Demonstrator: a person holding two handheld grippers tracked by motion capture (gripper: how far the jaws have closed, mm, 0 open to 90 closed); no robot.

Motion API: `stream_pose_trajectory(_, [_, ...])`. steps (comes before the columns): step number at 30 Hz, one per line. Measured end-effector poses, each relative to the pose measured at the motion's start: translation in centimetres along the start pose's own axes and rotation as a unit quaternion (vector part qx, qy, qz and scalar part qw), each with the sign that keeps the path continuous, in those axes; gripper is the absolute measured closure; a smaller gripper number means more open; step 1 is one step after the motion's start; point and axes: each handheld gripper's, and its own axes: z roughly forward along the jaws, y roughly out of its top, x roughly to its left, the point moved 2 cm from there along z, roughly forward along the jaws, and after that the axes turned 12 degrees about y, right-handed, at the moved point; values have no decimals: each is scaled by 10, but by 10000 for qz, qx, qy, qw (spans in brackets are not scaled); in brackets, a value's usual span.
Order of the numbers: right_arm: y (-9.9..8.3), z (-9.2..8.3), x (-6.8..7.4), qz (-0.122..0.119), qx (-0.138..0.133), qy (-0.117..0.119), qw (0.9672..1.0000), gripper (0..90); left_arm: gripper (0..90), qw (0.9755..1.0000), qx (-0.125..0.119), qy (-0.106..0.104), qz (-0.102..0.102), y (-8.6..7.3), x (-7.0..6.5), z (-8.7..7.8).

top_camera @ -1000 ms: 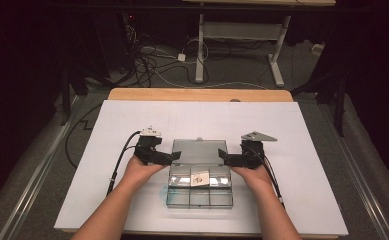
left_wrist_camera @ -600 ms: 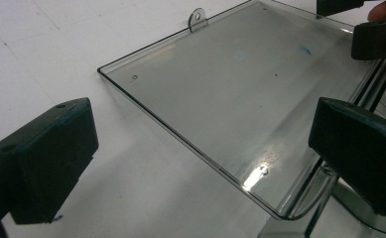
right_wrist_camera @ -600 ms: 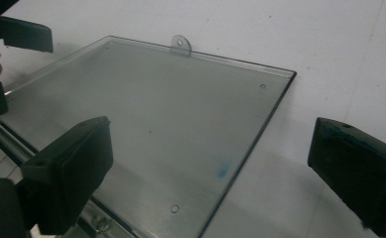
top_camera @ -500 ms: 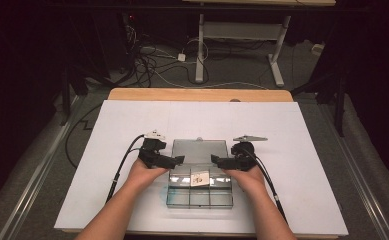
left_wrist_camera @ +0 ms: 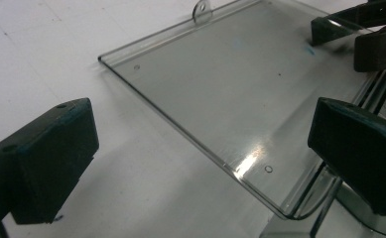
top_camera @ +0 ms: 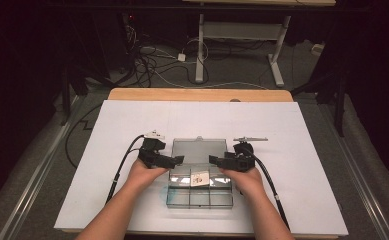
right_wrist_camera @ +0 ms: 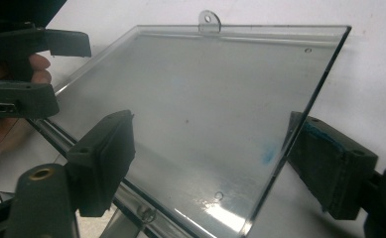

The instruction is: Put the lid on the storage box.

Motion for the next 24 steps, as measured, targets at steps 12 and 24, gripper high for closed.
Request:
stream_pose_trajectory(12, [0, -12, 13, -775, -419, -370, 9954, 387, 222, 9991, -214, -359, 81, -3, -1, -11])
stream_pose_trajectory(24, [-1, -31, 26, -1436, -704, -639, 9850, 584, 570, 9958, -699, -377, 458, -2, -12, -29])
